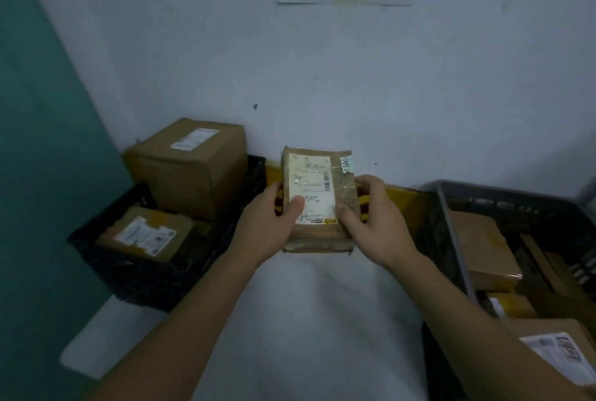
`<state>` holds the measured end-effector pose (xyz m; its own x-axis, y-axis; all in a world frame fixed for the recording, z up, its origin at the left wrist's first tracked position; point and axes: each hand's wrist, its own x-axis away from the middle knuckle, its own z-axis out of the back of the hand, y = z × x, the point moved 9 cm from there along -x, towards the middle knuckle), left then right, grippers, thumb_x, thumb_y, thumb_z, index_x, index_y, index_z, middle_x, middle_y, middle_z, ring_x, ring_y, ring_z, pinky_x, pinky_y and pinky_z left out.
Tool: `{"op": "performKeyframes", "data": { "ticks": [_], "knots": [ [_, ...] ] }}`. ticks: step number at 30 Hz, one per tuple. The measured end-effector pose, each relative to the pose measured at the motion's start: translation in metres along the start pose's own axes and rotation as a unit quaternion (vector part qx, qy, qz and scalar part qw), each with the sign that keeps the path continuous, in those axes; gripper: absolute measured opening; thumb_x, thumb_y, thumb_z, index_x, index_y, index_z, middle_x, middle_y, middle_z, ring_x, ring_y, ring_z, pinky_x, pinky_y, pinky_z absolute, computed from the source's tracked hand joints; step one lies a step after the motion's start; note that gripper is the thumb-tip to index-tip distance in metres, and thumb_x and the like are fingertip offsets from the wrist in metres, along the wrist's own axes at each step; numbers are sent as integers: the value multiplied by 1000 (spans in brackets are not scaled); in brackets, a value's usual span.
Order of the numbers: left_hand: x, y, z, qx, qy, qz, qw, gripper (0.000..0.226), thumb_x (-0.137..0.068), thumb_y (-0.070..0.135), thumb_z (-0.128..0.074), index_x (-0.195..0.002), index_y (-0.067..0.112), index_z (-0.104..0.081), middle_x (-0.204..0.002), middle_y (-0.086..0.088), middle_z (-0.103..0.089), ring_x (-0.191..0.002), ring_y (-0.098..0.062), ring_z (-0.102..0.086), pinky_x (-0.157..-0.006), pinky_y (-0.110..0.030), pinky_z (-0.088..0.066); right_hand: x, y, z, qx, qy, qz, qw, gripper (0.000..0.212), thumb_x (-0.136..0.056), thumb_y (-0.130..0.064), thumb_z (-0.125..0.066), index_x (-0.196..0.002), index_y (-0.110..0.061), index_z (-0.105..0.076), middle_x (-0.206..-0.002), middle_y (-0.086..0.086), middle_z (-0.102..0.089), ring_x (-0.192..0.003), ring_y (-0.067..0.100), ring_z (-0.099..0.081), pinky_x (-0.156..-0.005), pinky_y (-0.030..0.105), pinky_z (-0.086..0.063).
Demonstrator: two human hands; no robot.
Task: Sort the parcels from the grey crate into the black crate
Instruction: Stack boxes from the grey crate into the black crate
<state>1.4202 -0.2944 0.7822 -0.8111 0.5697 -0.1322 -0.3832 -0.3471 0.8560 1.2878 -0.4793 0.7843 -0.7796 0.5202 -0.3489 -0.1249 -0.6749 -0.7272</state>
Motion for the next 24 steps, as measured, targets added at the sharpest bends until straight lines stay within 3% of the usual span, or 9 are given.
{"op": "performKeyframes", "data": {
  "ticks": [3, 5, 9, 12, 14, 17, 20, 24],
  "knots": [
    [5, -34, 54, -17, 17, 31, 999, 54, -103, 53, -62, -150, 28, -51, -126, 18, -62, -98, 1, -62, -80, -27, -55, -7, -34, -49, -11, -25, 18, 999, 47, -99, -46, -70, -135, -41, -42, -121, -25, -62, -105, -2, -65, -77, 24, -56],
    [11, -54, 87, -37, 31, 47, 998, 56, -103, 53, -61, -151, 26, -50, -122, 17, -58, -96, 0, -58, -74, -24, -49, -11, -56, -82, -20, -42, 33, 998, 47, -97, -50, -68, -136, -41, -44, -121, -23, -63, -104, -1, -65, -80, 31, -60],
    [22, -101, 148, -65, 61, 93, 992, 57, -102, 61, -57, -147, 27, -51, -134, 7, -65, -110, -15, -64, -89, -39, -56, -22, -95, -149, -11, -76, 69, 995, 54, -98, -57, -65, -145, -38, -48, -128, -15, -63, -110, 4, -64, -86, 39, -61],
    [29, -133, 184, -55, 95, 114, 987, 53, -102, 58, -59, -144, 27, -53, -134, 9, -65, -107, -12, -62, -76, -29, -50, -28, -123, -196, -8, -116, 93, 989, 71, -96, -69, -58, -156, -36, -41, -144, -9, -58, -123, 10, -60, -95, 37, -57],
    [30, -148, 205, -48, 120, 119, 984, 53, -102, 55, -61, -147, 27, -51, -128, 15, -60, -104, -10, -60, -70, -20, -44, -33, -139, -226, 1, -156, 108, 982, 77, -98, -66, -60, -164, -37, -32, -151, -7, -51, -131, 12, -55, -99, 33, -51],
    [23, -173, 234, -30, 139, 150, 978, 66, -101, 56, -63, -155, 26, -41, -134, 15, -58, -111, -12, -62, -80, -27, -50, -42, -159, -265, 5, -211, 117, 970, 89, -101, -61, -64, -171, -36, -16, -156, -6, -43, -135, 14, -51, -100, 29, -45],
    [7, -194, 261, -20, 157, 176, 972, 72, -99, 49, -68, -159, 27, -35, -147, 5, -58, -120, -18, -61, -94, -38, -53, -52, -170, -296, -23, -240, 103, 965, 89, -102, -58, -65, -171, -38, -12, -150, -9, -38, -129, 12, -51, -100, 24, -42],
    [-16, -210, 280, -53, 152, 183, 970, 58, -102, 30, -67, -153, 25, -41, -132, 9, -56, -111, -16, -59, -88, -32, -47, -60, -173, -338, -45, -243, 102, 964, 92, -101, -57, -67, -172, -34, -13, -149, -3, -42, -134, 19, -54, -103, 31, -49]
  ]
}}
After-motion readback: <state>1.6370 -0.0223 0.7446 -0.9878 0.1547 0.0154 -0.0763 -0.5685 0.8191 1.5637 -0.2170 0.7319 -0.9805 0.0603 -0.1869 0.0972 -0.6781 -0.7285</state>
